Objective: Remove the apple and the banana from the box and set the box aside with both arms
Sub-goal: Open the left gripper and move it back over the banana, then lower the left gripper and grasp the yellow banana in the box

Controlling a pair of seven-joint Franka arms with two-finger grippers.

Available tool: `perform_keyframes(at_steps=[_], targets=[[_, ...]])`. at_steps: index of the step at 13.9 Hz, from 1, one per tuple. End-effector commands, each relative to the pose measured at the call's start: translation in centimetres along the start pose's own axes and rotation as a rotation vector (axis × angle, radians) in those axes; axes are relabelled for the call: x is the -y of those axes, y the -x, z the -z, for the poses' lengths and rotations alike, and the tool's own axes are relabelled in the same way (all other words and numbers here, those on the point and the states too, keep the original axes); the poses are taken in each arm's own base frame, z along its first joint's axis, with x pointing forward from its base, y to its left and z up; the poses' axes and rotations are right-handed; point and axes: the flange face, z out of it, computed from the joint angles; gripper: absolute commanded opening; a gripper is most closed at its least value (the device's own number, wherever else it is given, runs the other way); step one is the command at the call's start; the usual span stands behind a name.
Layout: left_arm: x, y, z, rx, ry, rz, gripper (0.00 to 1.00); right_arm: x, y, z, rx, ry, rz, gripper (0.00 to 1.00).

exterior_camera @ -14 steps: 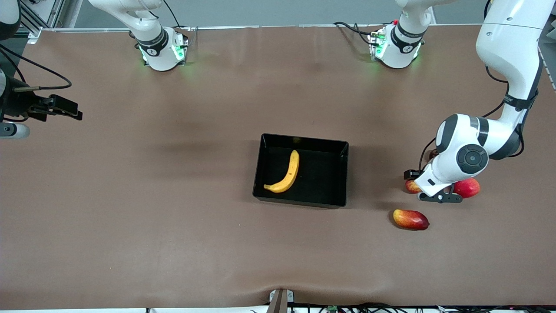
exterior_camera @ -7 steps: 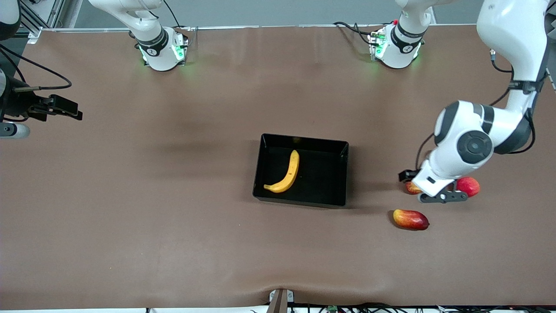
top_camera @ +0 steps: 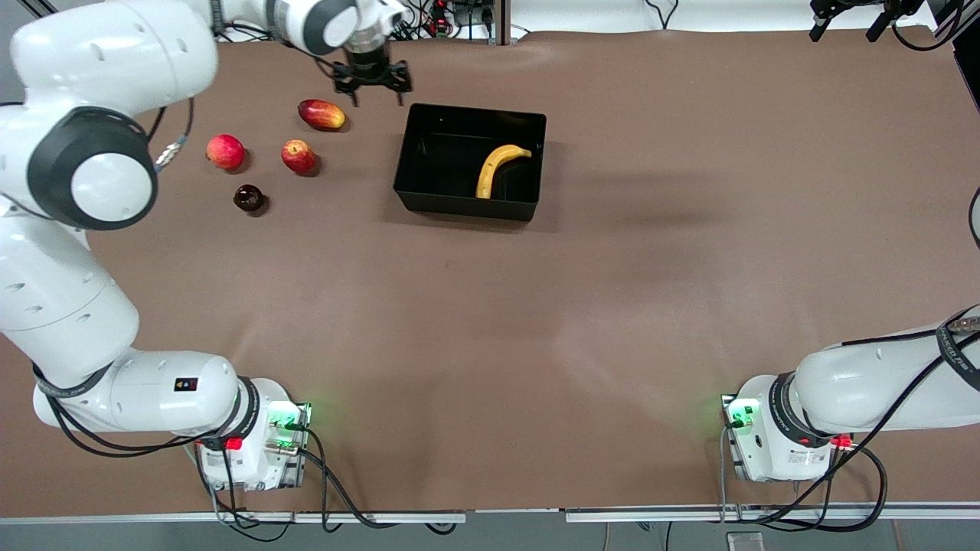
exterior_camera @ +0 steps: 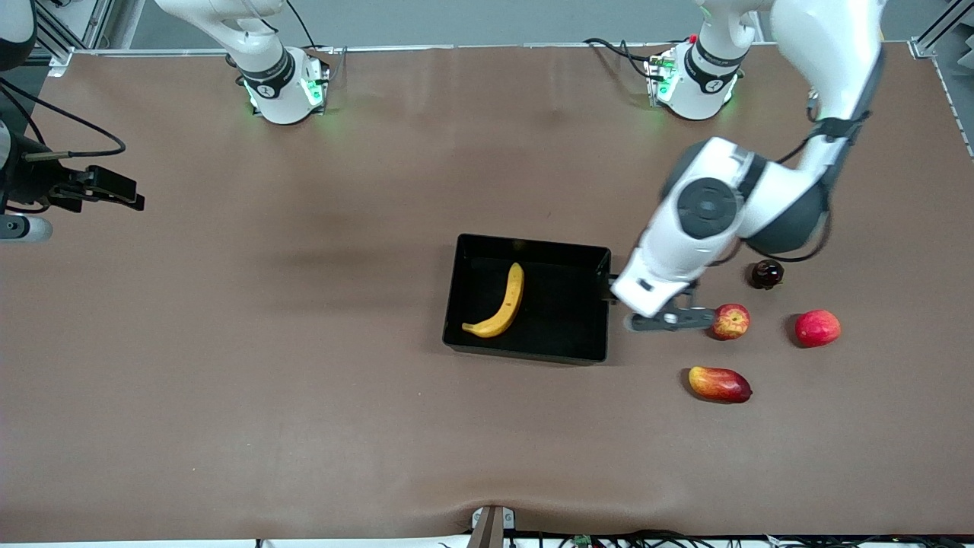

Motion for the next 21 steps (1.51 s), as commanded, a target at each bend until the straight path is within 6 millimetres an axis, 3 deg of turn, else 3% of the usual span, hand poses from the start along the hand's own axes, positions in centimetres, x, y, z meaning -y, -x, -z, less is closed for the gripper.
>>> perform_keyframes(at_steps=[1,3,7,10,14,21], targets=[[-5.8,0.3,-1.5,0.032,0.038,0.042,1.0,0.1,0.4,0.2,0.002,-0.016,-0.012,1.0],[-10.9,1.5,-3.5,0.045,0.052,0.058,1.0,0.1,0.4,0.2,0.002,-0.016,-0.013,1.0],[-16.2,3.2,-7.2,-0.036,0.008,-0.043,1.0,0.1,0.4,0.2,0.002,-0.016,-0.013,1.0],[-17.3,3.4,-10.2,-0.057,0.033,-0.11,1.0,0.0,0.4,0.1,0.003,-0.016,-0.013,1.0],[-18.1,3.3,-12.8,-0.073,0.078,-0.132,1.0,0.1,0.4,0.1,0.003,-0.016,-0.012,1.0],[-18.5,3.2,-14.4,-0.084,0.123,-0.113,1.0,0.1,0.4,0.1,0.003,-0.018,-0.012,1.0]])
